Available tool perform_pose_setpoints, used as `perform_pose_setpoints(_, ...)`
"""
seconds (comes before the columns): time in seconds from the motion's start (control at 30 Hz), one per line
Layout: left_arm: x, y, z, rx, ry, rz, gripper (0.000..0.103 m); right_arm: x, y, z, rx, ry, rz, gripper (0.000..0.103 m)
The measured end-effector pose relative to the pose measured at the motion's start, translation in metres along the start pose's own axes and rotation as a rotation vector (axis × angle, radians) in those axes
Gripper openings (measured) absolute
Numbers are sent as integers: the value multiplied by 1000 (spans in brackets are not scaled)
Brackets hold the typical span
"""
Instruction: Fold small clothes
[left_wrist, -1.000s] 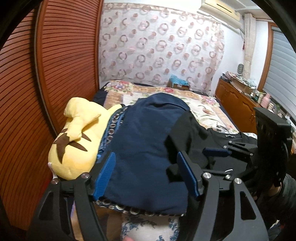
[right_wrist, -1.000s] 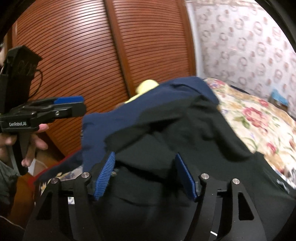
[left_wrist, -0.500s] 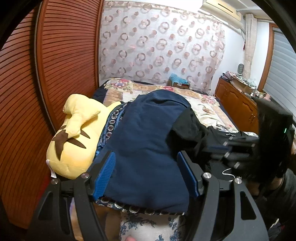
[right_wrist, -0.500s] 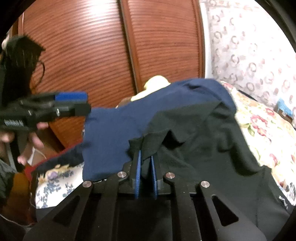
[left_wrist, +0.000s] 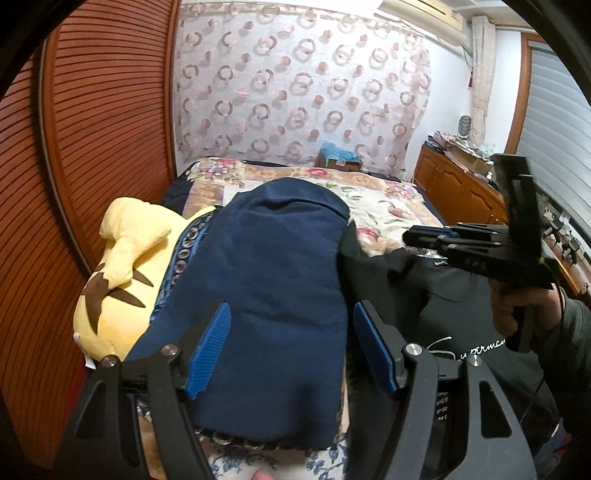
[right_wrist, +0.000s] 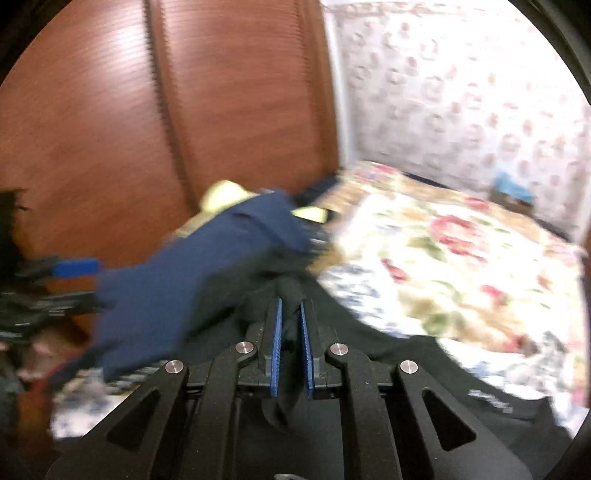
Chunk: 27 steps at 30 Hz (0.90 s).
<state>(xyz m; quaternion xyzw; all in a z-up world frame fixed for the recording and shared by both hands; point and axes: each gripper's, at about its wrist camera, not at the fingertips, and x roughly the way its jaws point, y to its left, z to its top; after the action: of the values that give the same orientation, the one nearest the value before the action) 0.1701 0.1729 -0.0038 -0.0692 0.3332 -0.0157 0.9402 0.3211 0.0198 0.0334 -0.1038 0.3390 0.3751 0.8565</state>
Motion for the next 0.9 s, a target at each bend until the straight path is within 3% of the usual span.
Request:
perform_pose_setpoints(0.07,2,-4,2,4,0,-8,69,0,-8,-3,20,14,-16,47)
perform_pose_setpoints(0.1,4,-6,2,7,2,-13,69,-3,-11,-5,30,10,-12,49)
perform_pose_setpoints(0.3,14,-27,1,36,21,-36,69,-33,-38,-27,65,1,-42,52)
perform_pose_setpoints(0.57,31,-67,-6,76,52,-103,69,-96,-77,-81,123,7,-152,59)
perform_pose_setpoints(0.9,47,-115,-11,147,88,-163,69,-169,-120,-137,240,-14,-276,59)
